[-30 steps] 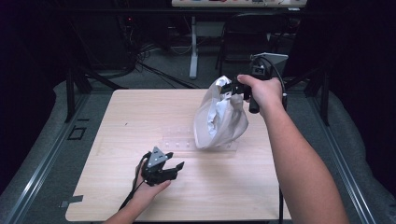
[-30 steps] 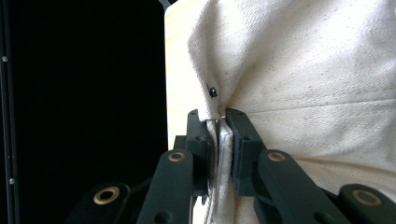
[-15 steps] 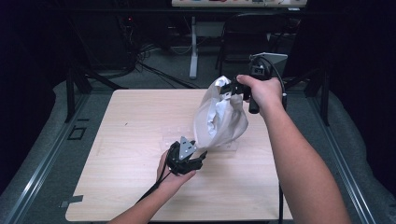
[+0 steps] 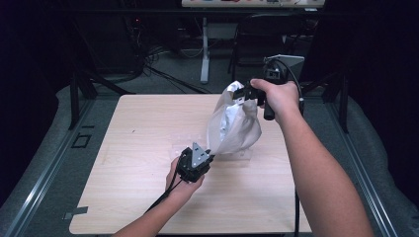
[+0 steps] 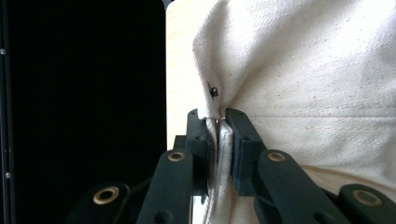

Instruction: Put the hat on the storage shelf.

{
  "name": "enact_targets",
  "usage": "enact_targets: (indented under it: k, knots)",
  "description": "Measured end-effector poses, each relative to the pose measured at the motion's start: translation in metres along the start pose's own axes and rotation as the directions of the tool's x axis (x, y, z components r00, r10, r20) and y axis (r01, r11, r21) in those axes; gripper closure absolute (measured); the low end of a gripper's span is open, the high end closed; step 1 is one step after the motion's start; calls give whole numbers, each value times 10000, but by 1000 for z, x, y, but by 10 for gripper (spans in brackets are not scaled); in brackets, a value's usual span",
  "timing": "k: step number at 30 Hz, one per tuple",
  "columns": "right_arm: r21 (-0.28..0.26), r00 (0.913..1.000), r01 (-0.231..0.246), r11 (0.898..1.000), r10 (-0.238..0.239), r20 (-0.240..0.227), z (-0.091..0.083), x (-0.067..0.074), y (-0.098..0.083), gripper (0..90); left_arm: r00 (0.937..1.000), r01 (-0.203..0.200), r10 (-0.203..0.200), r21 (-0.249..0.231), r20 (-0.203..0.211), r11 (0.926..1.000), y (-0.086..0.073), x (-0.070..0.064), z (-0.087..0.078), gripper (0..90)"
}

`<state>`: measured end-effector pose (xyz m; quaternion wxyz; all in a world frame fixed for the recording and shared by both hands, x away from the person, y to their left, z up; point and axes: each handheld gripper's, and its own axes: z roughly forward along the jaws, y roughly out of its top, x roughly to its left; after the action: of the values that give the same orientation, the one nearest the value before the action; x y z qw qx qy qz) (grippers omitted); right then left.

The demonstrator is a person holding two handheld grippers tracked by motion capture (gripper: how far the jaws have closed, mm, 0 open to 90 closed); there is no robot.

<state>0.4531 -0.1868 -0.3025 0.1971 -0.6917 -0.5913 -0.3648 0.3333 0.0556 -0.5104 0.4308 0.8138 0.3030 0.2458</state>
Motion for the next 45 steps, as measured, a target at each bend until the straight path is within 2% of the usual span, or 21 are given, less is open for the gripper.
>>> enact_targets:
  k: [3, 9, 11, 14, 16, 19, 20, 21, 24, 29, 32, 33, 34, 35, 37, 39, 43, 45]
  knots:
    - [40, 10000, 68, 10000, -68, -15, 0, 3, -1, 808, 9993, 239, -234, -170, 308, 9996, -1, 6, -1, 782]
    - [97, 9999, 146, 9998, -146, 51, 1, 7, -1, 813, 9962, 587, -554, -471, 670, 9972, -4, 14, 1, 793]
    - [78, 9998, 200, 9998, -200, 3, 1, 8, -1, 814, 9930, 811, -754, -598, 913, 9949, -4, 18, 2, 796]
    - [66, 9998, 218, 9997, -218, 16, 2, 8, -1, 814, 9838, 1199, -1078, -785, 1431, 9897, -8, 26, 8, 797]
    - [116, 9995, 275, 9996, -277, 120, 4, 8, -1, 814, 9835, 1257, -1127, -864, 1415, 9883, -11, 29, 10, 797]
    - [210, 9996, 271, 9994, -271, 23, 9, 6, -1, 814, 9819, 1355, -1215, -908, 1457, 9866, -15, 30, 10, 797]
    - [226, 9996, 269, 9994, -270, 16, 11, 5, -2, 813, 9784, 1469, -1305, -949, 1602, 9846, -18, 33, 10, 797]
    - [226, 9996, 269, 9994, -270, 16, 11, 5, -2, 813, 9784, 1469, -1305, -949, 1602, 9846, -18, 33, 10, 797]
    - [260, 9997, 238, 9994, -237, -60, 15, 5, -2, 813, 9725, 1650, -1450, -998, 1821, 9812, -22, 35, 11, 797]
    - [340, 9993, 379, 9987, -377, -66, 20, 8, -3, 810, 9753, 1651, -1465, -1053, 1653, 9806, -26, 33, 10, 799]
    - [364, 9988, 477, 9982, -480, 58, 23, 9, -4, 778, 9842, 1333, -1207, -935, 1295, 9867, -26, 29, 9, 808]
    - [364, 9988, 477, 9982, -480, 58, 23, 9, -4, 778, 9842, 1333, -1207, -935, 1295, 9867, -26, 29, 9, 811]
    - [307, 9986, 519, 9982, -520, 15, 23, 9, -4, 728, 9873, 1237, -1133, -908, 1115, 9882, -26, 27, 9, 815]
    - [307, 9986, 519, 9982, -520, 15, 23, 9, -4, 728, 9873, 1237, -1133, -908, 1115, 9882, -26, 27, 9, 819]
    - [90, 9961, 821, 9966, -818, -326, 21, 8, -4, 662, 9881, 1249, -1156, -907, 1016, 9880, -28, 26, 9, 827]
    - [-76, 9946, 943, 9955, -945, -437, 18, 8, -4, 653, 9879, 1298, -1215, -853, 961, 9879, -30, 26, 8, 832]
    - [-190, 9943, 951, 9953, -958, -457, 13, 6, -4, 648, 9884, 1336, -1266, -849, 836, 9874, -32, 25, 8, 842]
    - [-247, 9941, 969, 9950, -980, -474, 10, 4, -3, 644, 9865, 1486, -1425, -766, 801, 9859, -35, 26, 9, 853]
